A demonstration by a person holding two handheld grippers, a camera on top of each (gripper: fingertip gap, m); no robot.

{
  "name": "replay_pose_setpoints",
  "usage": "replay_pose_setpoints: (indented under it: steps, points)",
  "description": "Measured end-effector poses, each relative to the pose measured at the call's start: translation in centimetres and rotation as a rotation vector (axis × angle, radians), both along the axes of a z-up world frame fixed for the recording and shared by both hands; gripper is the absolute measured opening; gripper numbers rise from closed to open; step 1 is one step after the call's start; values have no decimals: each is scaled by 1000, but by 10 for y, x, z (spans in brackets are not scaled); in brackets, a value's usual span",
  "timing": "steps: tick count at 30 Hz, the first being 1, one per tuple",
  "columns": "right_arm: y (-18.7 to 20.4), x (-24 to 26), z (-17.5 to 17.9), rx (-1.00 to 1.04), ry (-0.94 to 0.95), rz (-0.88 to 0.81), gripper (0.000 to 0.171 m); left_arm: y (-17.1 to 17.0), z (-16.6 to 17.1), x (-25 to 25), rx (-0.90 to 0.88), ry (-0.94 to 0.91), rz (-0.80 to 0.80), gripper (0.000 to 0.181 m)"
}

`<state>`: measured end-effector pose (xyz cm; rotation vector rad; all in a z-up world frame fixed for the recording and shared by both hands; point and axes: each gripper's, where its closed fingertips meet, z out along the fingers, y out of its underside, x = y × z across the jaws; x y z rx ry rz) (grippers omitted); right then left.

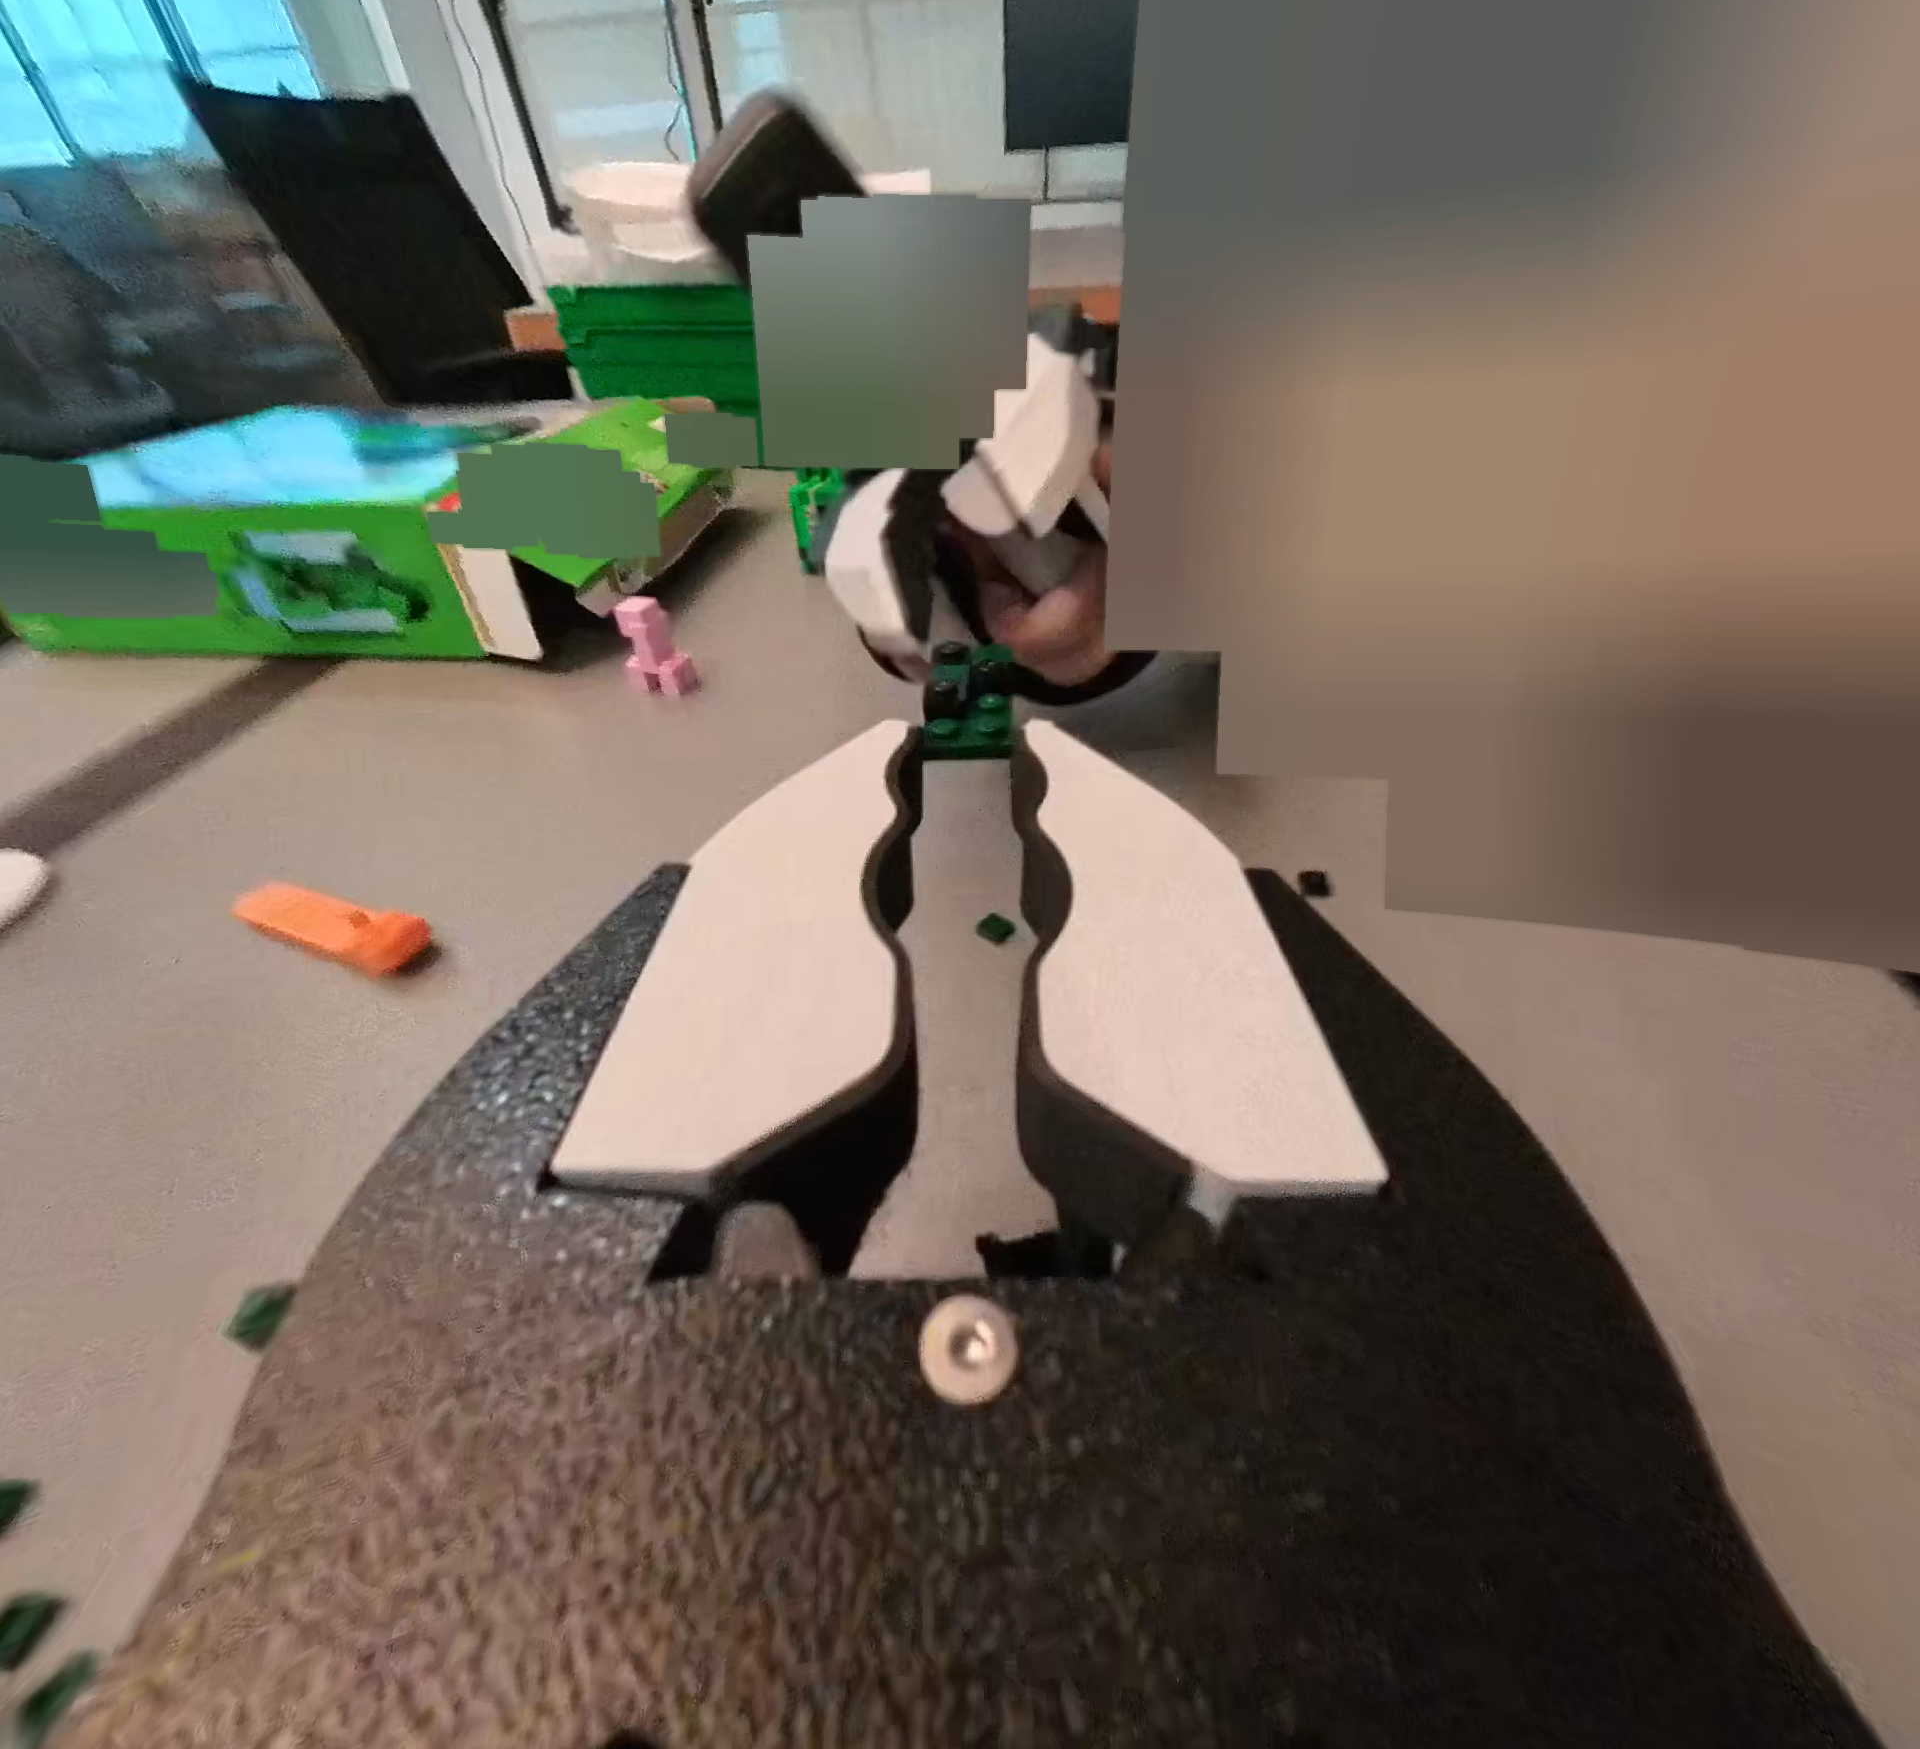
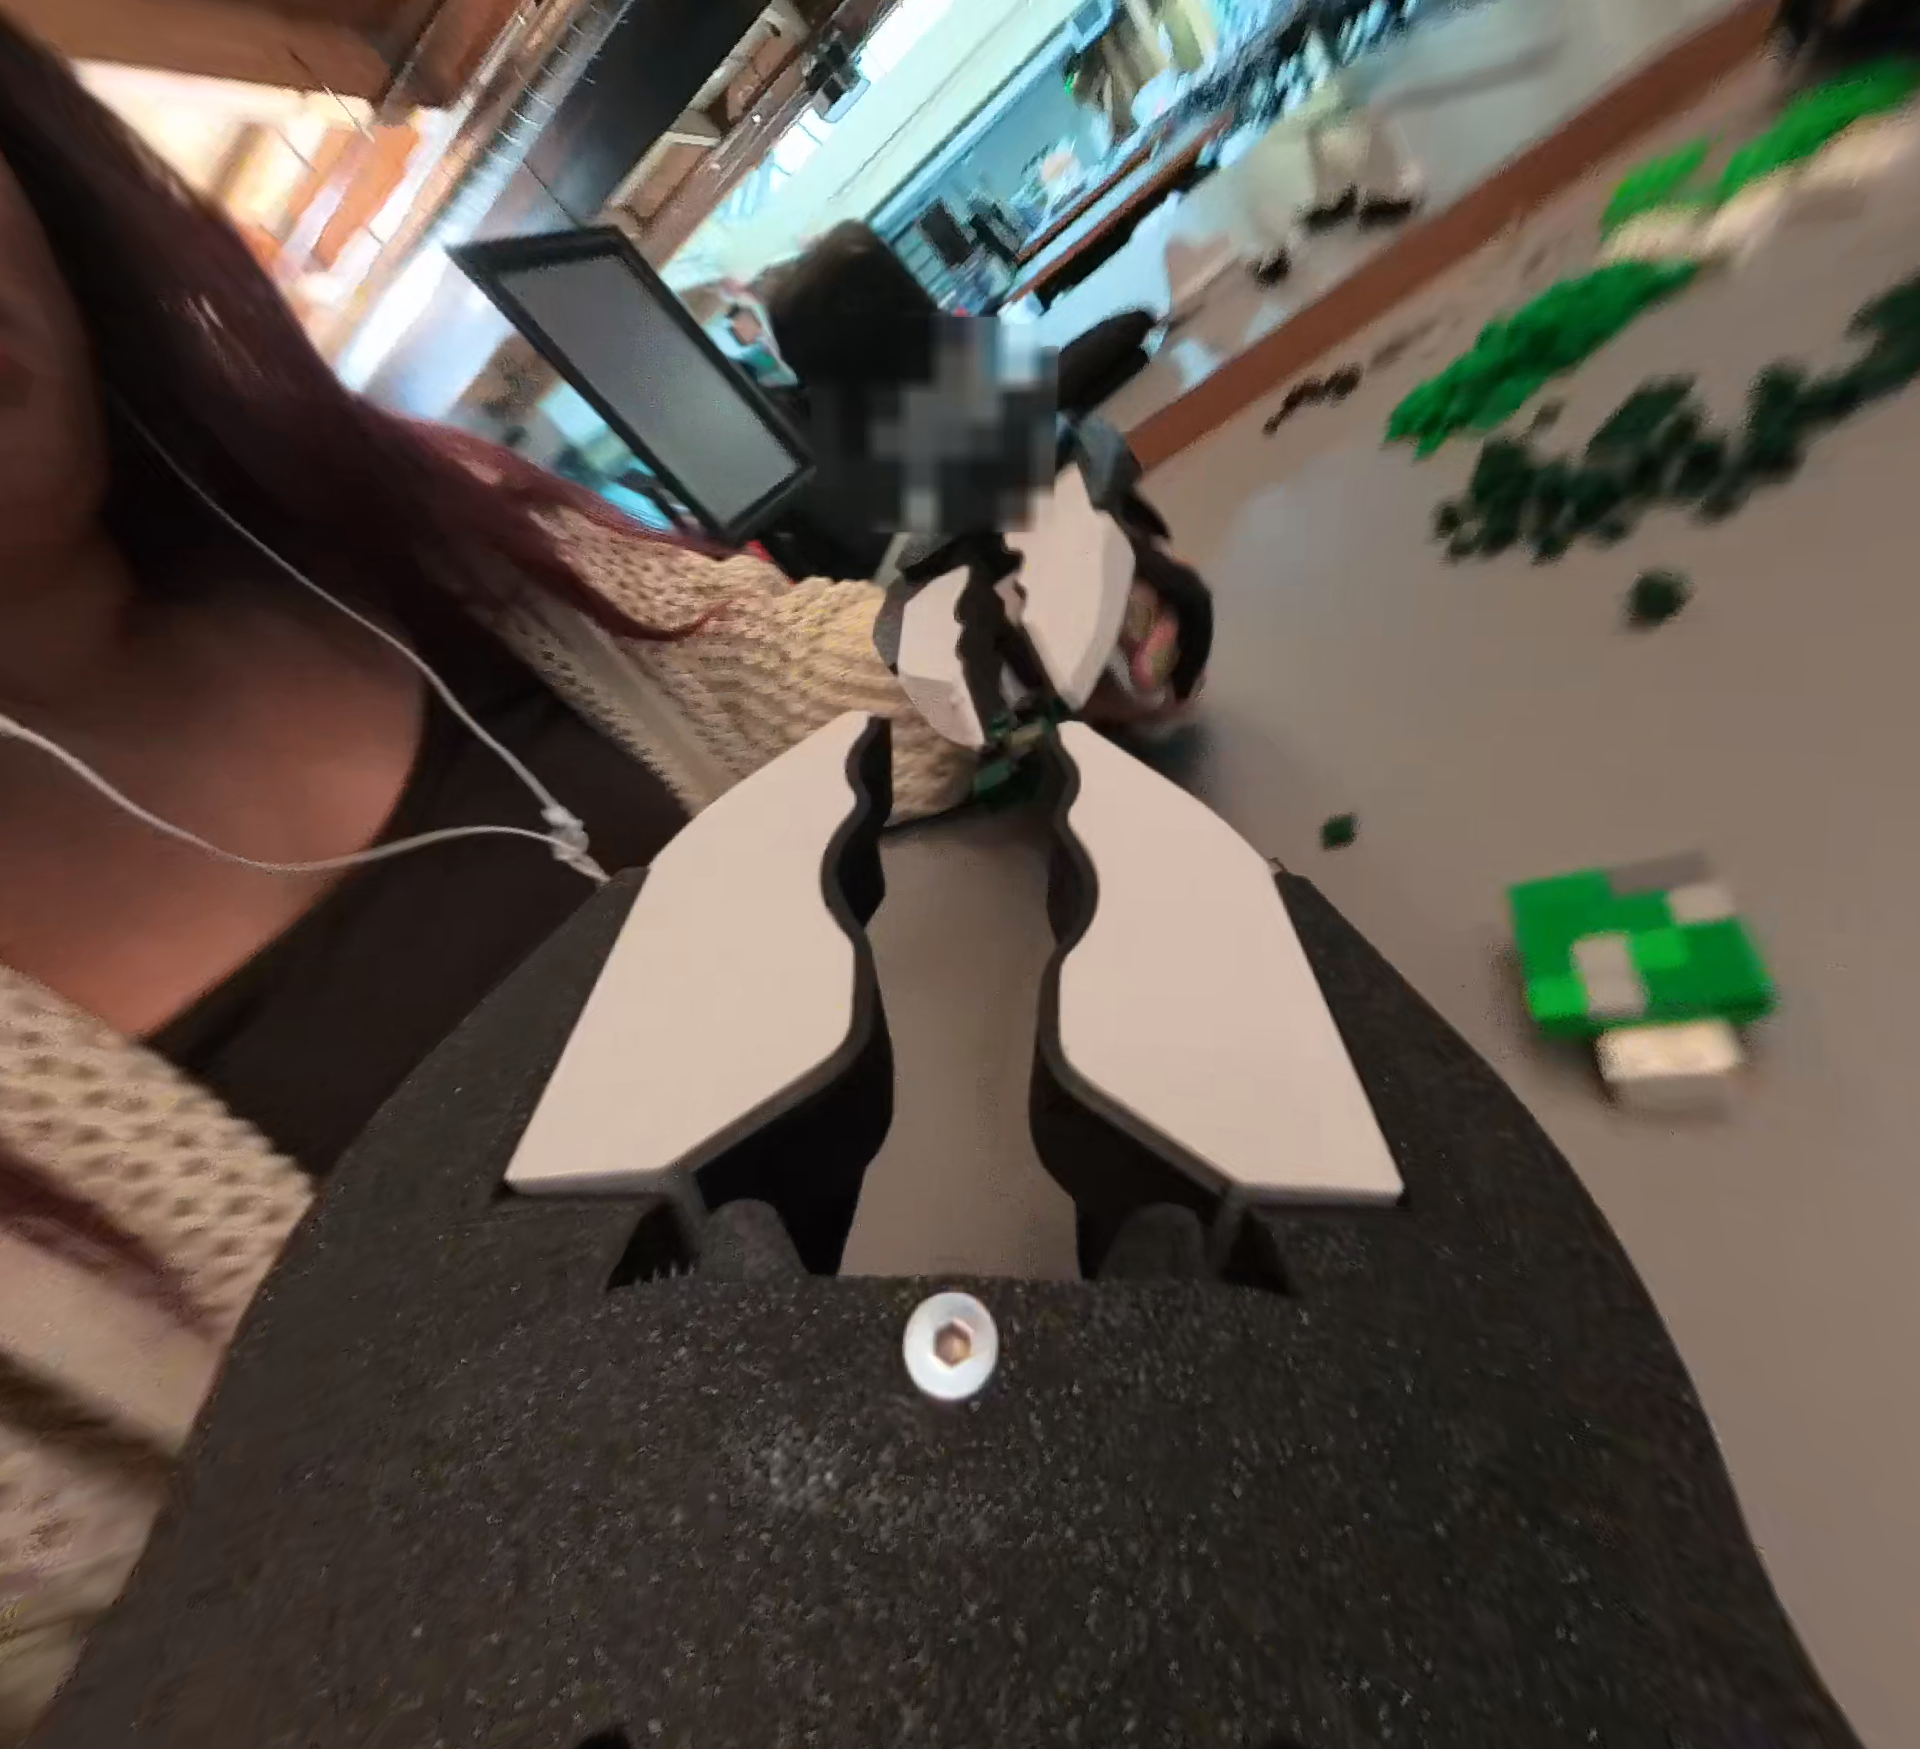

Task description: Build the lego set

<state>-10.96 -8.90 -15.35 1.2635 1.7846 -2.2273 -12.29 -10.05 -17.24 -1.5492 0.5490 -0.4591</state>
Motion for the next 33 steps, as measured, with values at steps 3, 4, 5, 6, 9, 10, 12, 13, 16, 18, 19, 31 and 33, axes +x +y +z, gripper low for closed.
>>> replay_pose_setpoints:
  steps: [3, 4, 5, 6, 9, 10, 12, 13, 16, 18, 19, 31, 33]
  points:
    - [5, -4, 8, 343, 270, -180, 37, 4, -3, -11, -123, -137, 0, 15]
    - [6, -6, 8, 484, 336, -242, 40, 5, -5, -12, -159, -165, 6, 15]
    - [7, -8, 6, 634, 387, -297, 38, 6, -7, -12, -194, -198, 3, 15]
    - [6, -9, 2, 775, 436, -320, 37, 7, -7, -11, -216, -233, -2, 15]
    - [-2, -11, -14, 1141, 526, -322, 35, 7, -11, -6, -288, -321, -29, 15]
    - [-6, -12, -19, 1230, 548, -310, 32, 7, -13, -4, -310, -342, -41, 15]
    - [-10, -13, -30, 1345, 565, -282, 29, 7, -17, -3, -347, -376, -59, 15]
    - [-9, -14, -34, 1376, 562, -277, 27, 6, -18, -3, -361, -390, -71, 15]
    - [-6, -16, -40, 1402, 558, -266, 24, 4, -20, 0, -403, -417, -114, 15]
    - [-7, -16, -43, 1377, 550, -251, 21, 2, -21, 4, -427, -434, -145, 15]
    - [-6, -16, -44, 1380, 545, -252, 20, 1, -21, 6, -438, -448, -161, 15]
    - [-14, -15, -43, 1317, 574, -219, 9, -5, -20, 11, -444, -440, -231, 15]
    - [-14, -14, -44, 1324, 579, -206, 9, -5, -20, 12, -442, -434, -235, 15]
